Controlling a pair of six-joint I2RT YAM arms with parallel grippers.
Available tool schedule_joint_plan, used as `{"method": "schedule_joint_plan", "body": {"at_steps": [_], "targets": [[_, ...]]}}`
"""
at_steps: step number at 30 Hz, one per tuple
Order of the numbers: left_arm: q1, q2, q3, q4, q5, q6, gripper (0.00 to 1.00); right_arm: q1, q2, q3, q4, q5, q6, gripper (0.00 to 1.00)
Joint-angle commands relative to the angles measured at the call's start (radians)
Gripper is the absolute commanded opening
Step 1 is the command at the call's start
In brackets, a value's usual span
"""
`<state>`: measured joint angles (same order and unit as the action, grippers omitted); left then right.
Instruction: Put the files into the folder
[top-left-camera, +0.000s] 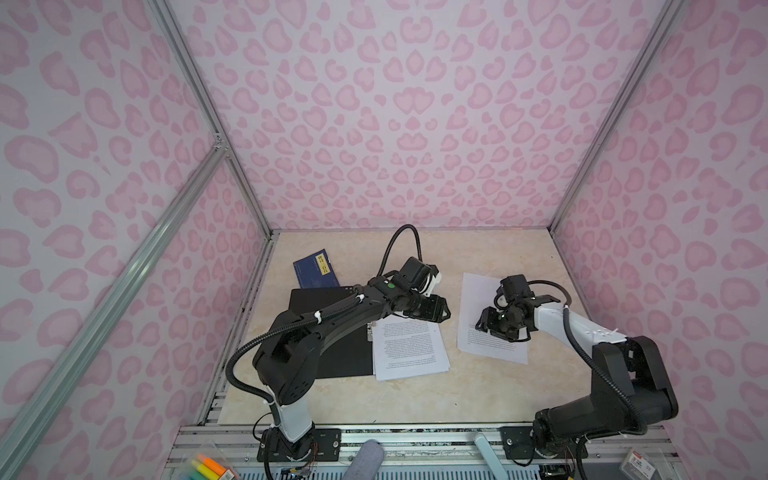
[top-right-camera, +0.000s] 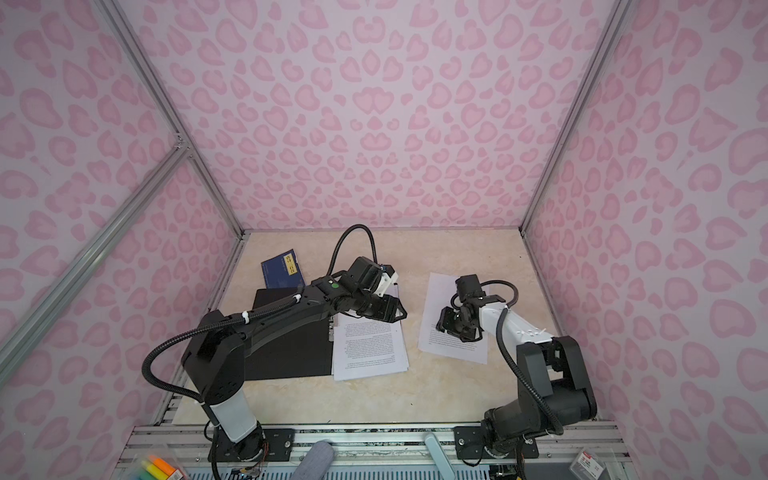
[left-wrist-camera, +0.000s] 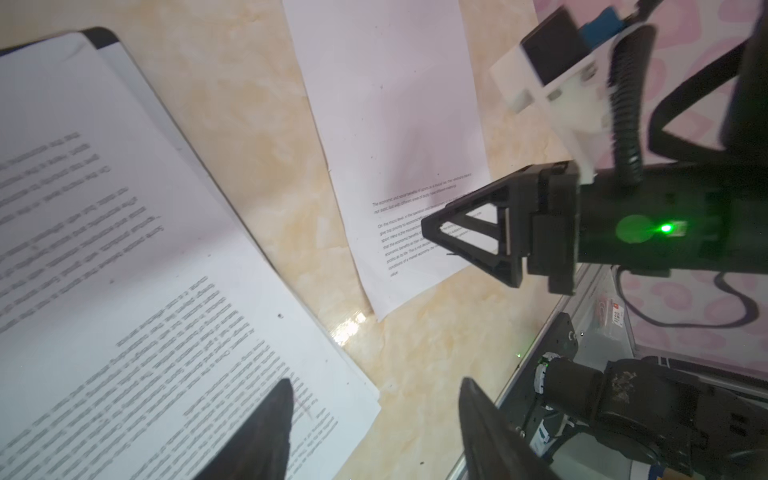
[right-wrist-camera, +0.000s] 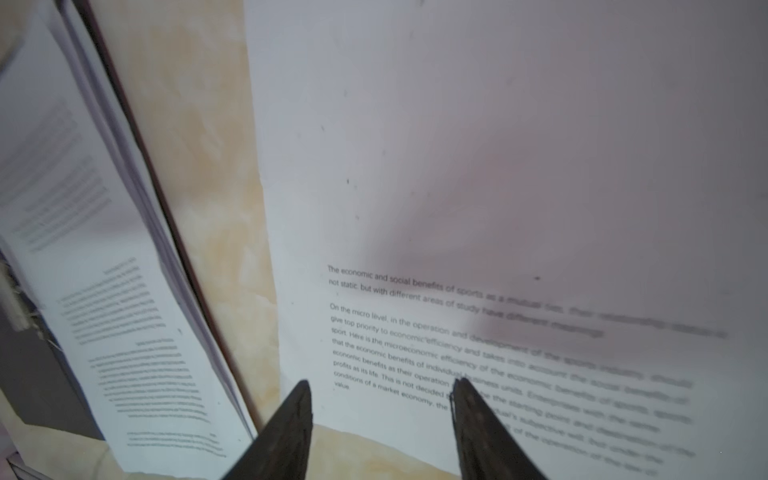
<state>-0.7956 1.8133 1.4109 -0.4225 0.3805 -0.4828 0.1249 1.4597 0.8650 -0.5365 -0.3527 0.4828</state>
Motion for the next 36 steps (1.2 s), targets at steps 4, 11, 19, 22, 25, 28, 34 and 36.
{"method": "schedule_joint_plan", "body": {"at_steps": [4,11,19,22,25,28,34,36], "targets": [[-0.091,0.158,0.174,-0.003,0.043,-0.004,0.64,-0.199,0.09,0.175,0.053,-0.039,0.009,0.69],[-0.164,0.372,0.355,-0.056,0.029,0.016,0.64,-0.304,0.333,0.337,0.157,0.063,-0.05,0.76],[-0.185,0.477,0.384,-0.082,0.026,0.021,0.66,-0.352,0.484,0.417,0.281,0.047,-0.062,0.82],[-0.183,0.493,0.388,-0.1,-0.011,0.011,0.68,-0.354,0.544,0.472,0.282,0.024,-0.06,0.82],[-0.182,0.508,0.395,-0.131,-0.049,-0.002,0.69,-0.363,0.616,0.529,0.253,-0.043,-0.047,0.81],[-0.177,0.516,0.384,-0.137,-0.066,-0.02,0.7,-0.359,0.657,0.542,0.232,-0.119,-0.027,0.81],[-0.174,0.526,0.378,-0.146,-0.07,-0.04,0.7,-0.354,0.651,0.477,0.172,-0.205,0.029,0.8],[-0.174,0.526,0.378,-0.145,-0.072,-0.043,0.7,-0.355,0.614,0.424,0.167,-0.213,0.034,0.8]]}}
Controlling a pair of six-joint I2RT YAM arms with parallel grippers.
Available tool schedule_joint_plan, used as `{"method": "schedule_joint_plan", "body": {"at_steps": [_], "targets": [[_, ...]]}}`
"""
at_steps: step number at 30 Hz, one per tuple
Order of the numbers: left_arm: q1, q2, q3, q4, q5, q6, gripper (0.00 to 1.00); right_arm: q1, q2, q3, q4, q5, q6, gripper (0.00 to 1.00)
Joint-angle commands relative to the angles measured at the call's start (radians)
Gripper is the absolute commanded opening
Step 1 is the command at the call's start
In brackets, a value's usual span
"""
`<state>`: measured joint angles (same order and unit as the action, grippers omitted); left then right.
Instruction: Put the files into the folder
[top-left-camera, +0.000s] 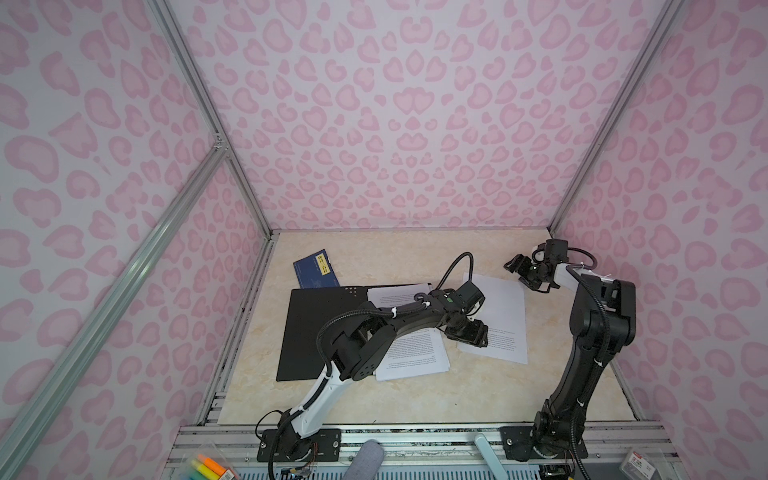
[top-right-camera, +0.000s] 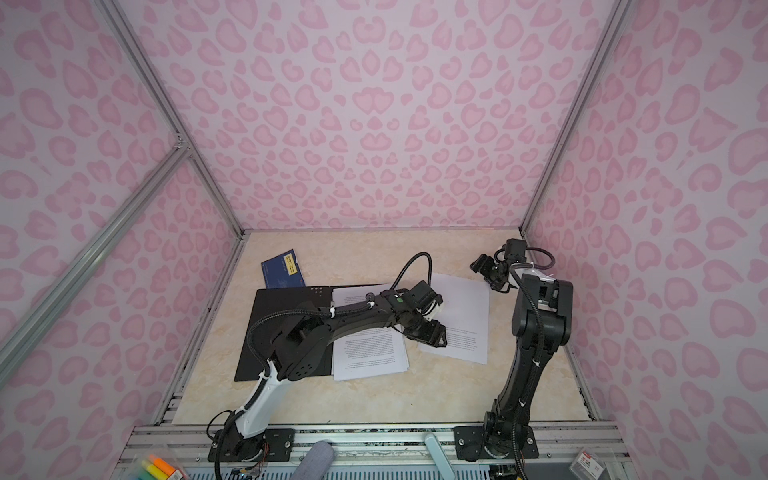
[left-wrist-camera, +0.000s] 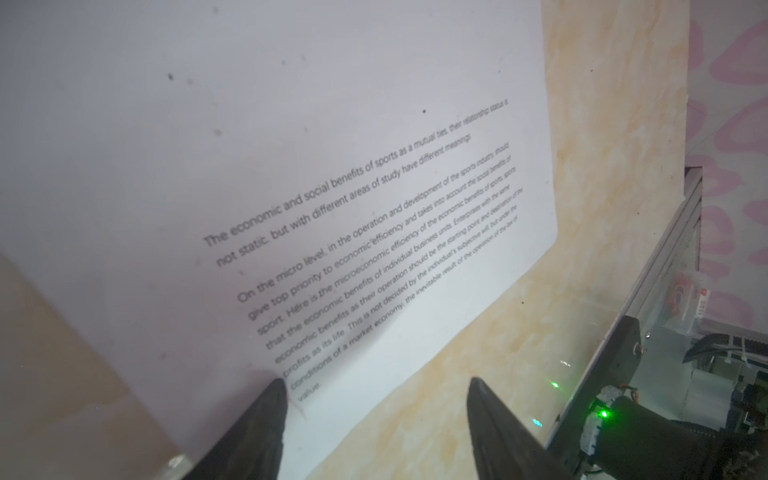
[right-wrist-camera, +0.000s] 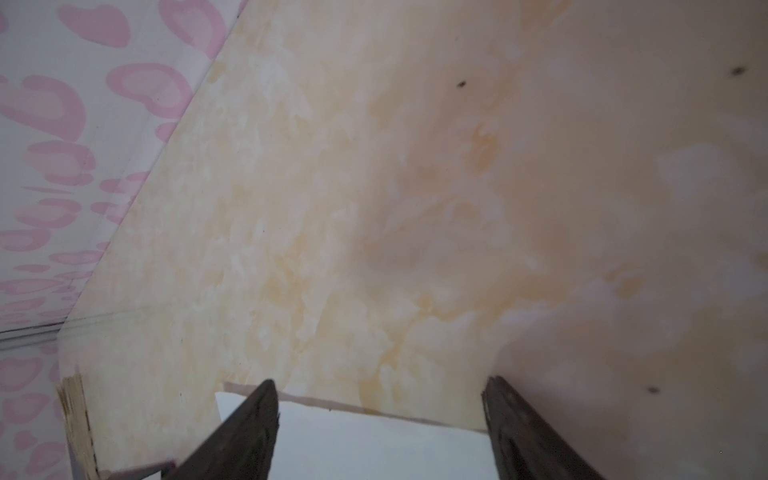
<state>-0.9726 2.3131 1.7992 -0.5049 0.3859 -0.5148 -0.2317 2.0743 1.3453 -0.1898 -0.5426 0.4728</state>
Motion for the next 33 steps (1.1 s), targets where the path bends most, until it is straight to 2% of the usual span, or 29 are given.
{"method": "schedule_joint_plan", "body": {"at_steps": [1,9,13,17,23,29,33], "targets": [[0.003,0.025,-0.013,-0.064,-0.079,-0.013,0.7,0.004,-0.018,-0.083,-0.184,-0.025,0.042,0.79],[0.005,0.032,-0.02,-0.059,-0.074,-0.024,0.7,-0.024,-0.181,-0.26,-0.183,-0.042,0.035,0.81],[0.012,0.04,-0.016,-0.058,-0.067,-0.036,0.7,-0.046,-0.279,-0.356,-0.138,-0.106,0.079,0.88],[0.021,0.047,-0.012,-0.052,-0.056,-0.044,0.69,-0.075,-0.358,-0.465,-0.033,-0.233,0.146,0.98],[0.025,0.048,-0.012,-0.052,-0.05,-0.044,0.69,-0.109,-0.466,-0.565,0.086,-0.33,0.243,0.98],[0.027,0.048,-0.015,-0.048,-0.045,-0.044,0.69,-0.127,-0.561,-0.592,0.076,-0.335,0.308,0.98],[0.028,0.046,-0.025,-0.039,-0.038,-0.047,0.69,-0.132,-0.589,-0.643,0.142,-0.344,0.359,0.98]]}}
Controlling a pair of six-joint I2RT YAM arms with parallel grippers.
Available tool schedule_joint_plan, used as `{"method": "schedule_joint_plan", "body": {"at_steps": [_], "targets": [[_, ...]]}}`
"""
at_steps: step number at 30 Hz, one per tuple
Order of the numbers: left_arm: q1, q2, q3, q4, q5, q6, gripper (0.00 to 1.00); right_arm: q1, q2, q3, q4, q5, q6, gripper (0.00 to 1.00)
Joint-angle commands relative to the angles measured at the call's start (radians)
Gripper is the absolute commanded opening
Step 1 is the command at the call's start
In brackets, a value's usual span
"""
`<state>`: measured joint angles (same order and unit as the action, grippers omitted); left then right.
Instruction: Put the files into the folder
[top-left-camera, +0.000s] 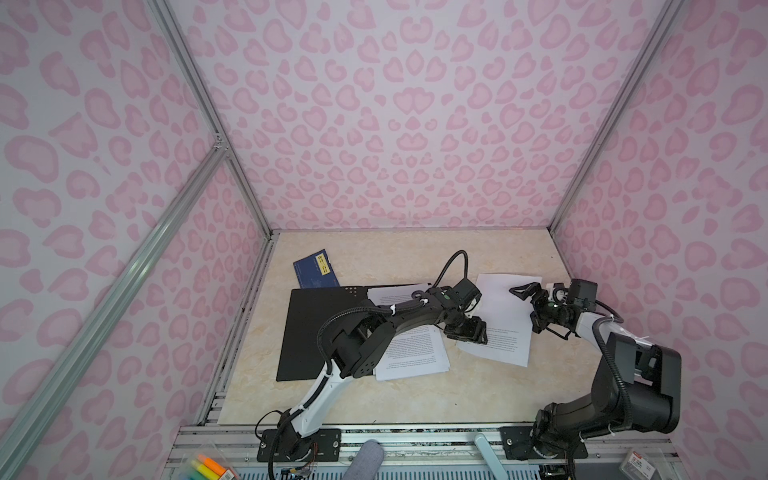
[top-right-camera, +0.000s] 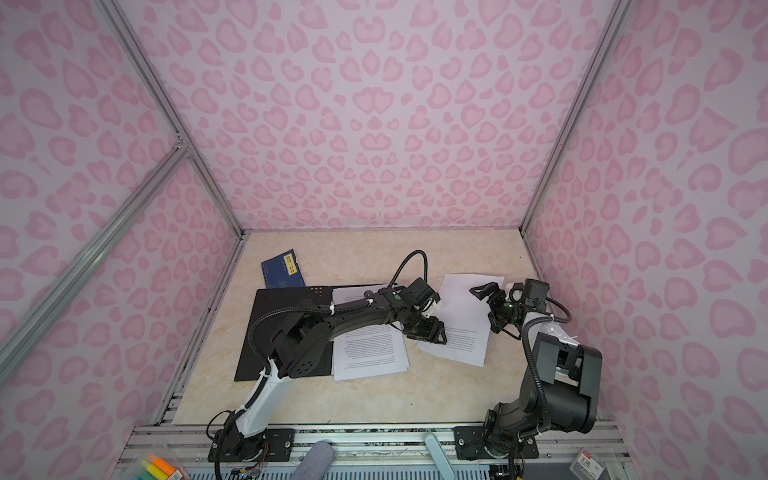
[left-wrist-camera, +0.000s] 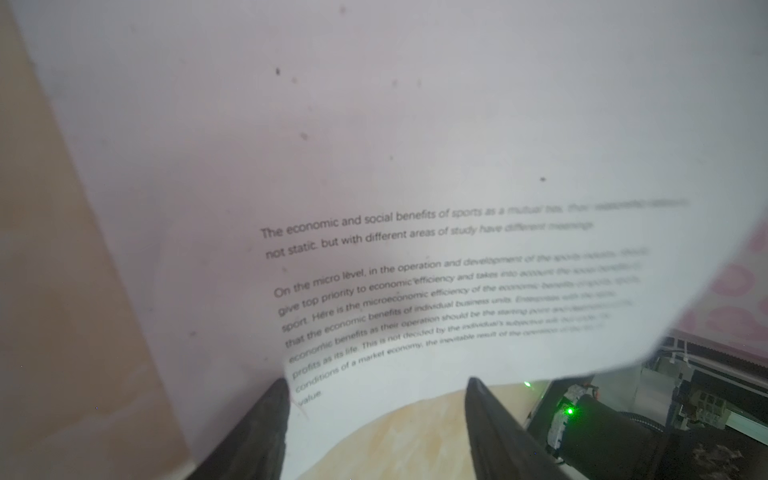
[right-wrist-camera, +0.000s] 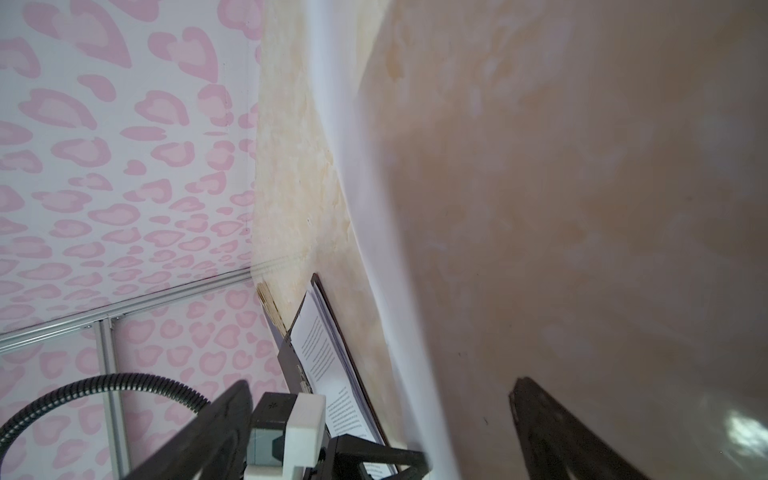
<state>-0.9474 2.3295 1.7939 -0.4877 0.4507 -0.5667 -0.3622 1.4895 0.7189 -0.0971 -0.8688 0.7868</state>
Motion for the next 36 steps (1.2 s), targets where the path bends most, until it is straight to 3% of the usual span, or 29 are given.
{"method": "schedule_joint_plan", "body": {"at_steps": [1,9,15,18,23,30,36], "targets": [[0.002,0.03,-0.022,-0.053,-0.1,0.004,0.69,0.0,0.003,-0.014,0.047,-0.021,0.037,0.98],[0.007,0.018,-0.036,-0.043,-0.095,0.002,0.68,0.005,-0.023,0.018,-0.09,0.106,-0.085,0.83],[0.012,0.016,-0.036,-0.04,-0.086,0.0,0.68,0.019,-0.022,0.034,-0.165,0.176,-0.141,0.65],[0.013,0.013,-0.036,-0.039,-0.076,0.0,0.68,0.02,-0.006,0.03,-0.165,0.177,-0.142,0.45],[0.015,-0.02,-0.001,-0.049,-0.032,0.03,0.68,0.028,-0.005,0.032,-0.167,0.177,-0.146,0.02],[0.0,-0.148,0.175,-0.127,0.015,0.106,0.69,0.048,-0.078,0.084,-0.236,0.212,-0.183,0.0],[0.001,-0.324,0.286,-0.205,-0.083,0.127,0.69,0.119,-0.116,0.201,-0.336,0.283,-0.23,0.0]]}}
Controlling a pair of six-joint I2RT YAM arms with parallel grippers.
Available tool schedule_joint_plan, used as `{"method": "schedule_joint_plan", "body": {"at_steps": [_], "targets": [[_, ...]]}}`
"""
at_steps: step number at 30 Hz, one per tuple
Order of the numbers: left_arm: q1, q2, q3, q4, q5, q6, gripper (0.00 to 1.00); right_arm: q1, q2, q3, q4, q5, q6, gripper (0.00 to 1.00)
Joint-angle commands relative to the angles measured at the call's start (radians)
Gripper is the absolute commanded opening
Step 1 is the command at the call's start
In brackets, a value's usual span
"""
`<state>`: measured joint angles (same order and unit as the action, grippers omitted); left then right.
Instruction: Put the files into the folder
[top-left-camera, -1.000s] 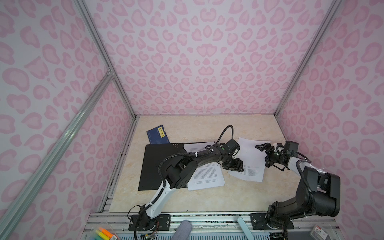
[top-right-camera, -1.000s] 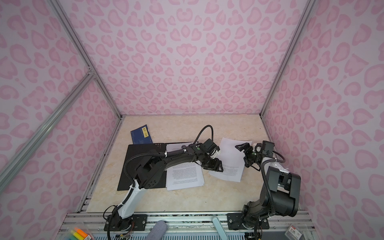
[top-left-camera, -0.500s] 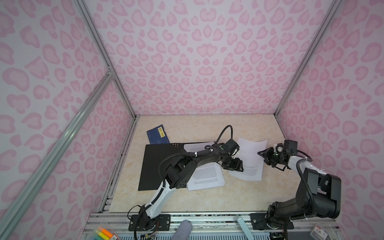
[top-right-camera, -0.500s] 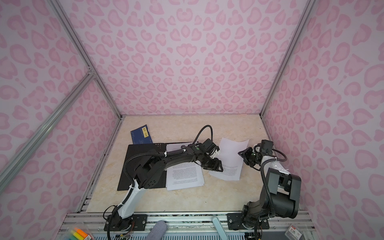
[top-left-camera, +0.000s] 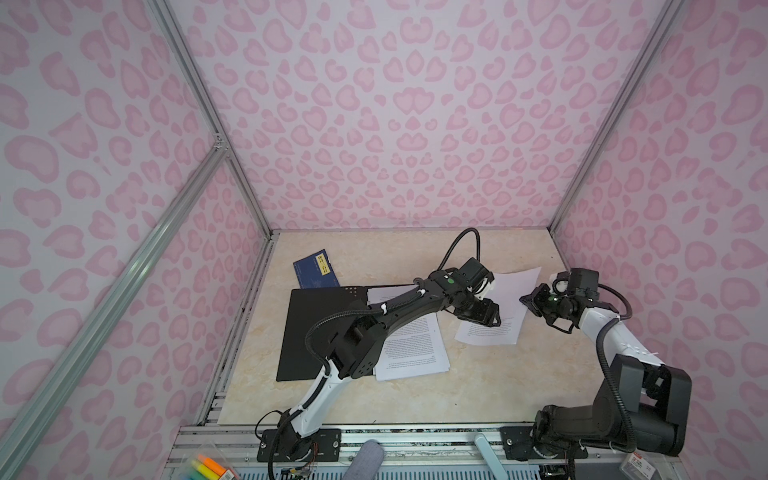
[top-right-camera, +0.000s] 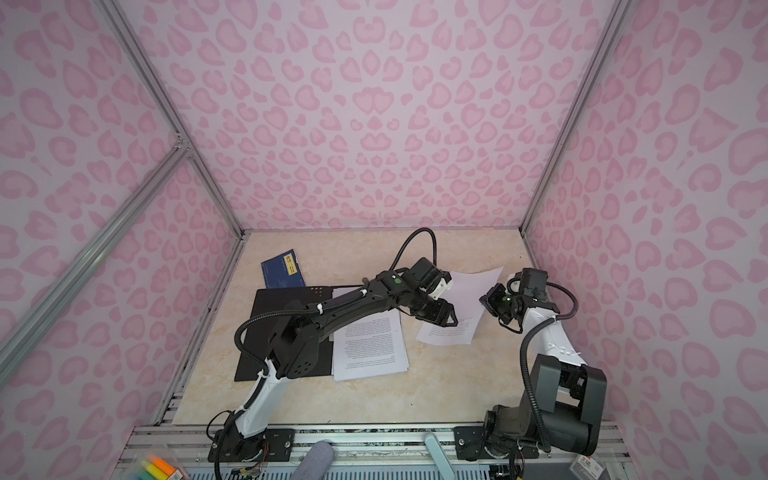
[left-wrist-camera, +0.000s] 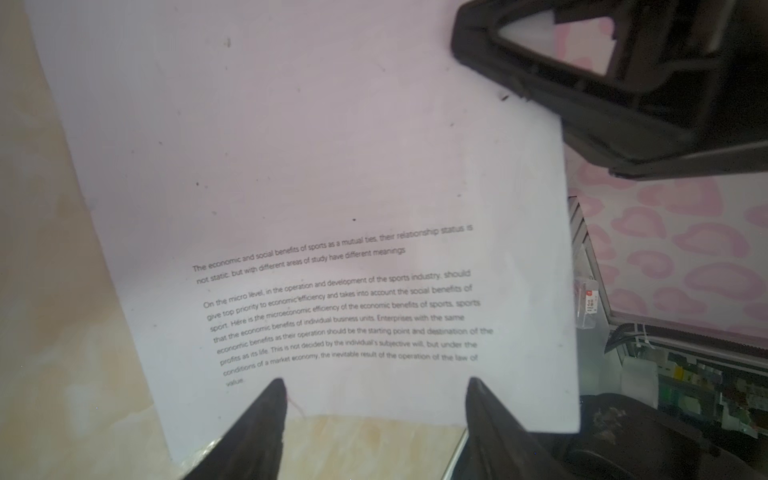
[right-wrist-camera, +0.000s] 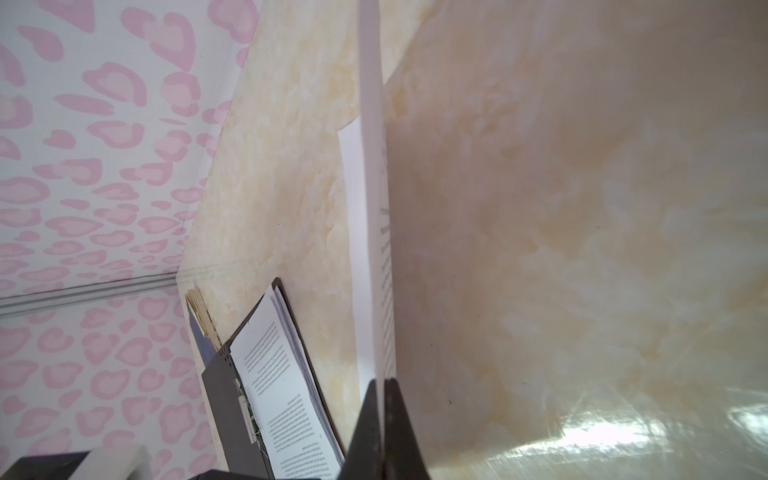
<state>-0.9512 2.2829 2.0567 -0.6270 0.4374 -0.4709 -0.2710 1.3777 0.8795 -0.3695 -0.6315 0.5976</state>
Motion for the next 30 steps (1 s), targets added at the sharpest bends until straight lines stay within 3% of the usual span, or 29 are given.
{"method": "schedule_joint_plan", "body": {"at_steps": [1,6,13,18,24,30], "targets": [[0.006,-0.31,0.02,-0.075,-0.102,0.032,0.7,0.044,-0.004,0.065,-0.078,0.055,-0.047,0.0],[0.046,-0.538,-0.11,-0.122,-0.29,0.017,0.7,0.167,-0.019,0.199,-0.136,0.121,-0.051,0.0],[0.174,-0.967,-0.57,-0.028,-0.398,-0.001,0.72,0.403,0.02,0.445,-0.232,0.245,-0.052,0.0],[0.247,-1.239,-0.826,-0.034,-0.484,-0.016,0.81,0.596,0.083,0.554,-0.219,0.272,0.01,0.0],[0.316,-1.402,-1.05,-0.101,-0.566,-0.077,0.98,0.765,0.154,0.64,-0.134,0.203,0.108,0.0],[0.36,-1.408,-1.147,-0.095,-0.549,-0.103,0.98,0.773,0.155,0.615,-0.073,0.143,0.144,0.0]]}}
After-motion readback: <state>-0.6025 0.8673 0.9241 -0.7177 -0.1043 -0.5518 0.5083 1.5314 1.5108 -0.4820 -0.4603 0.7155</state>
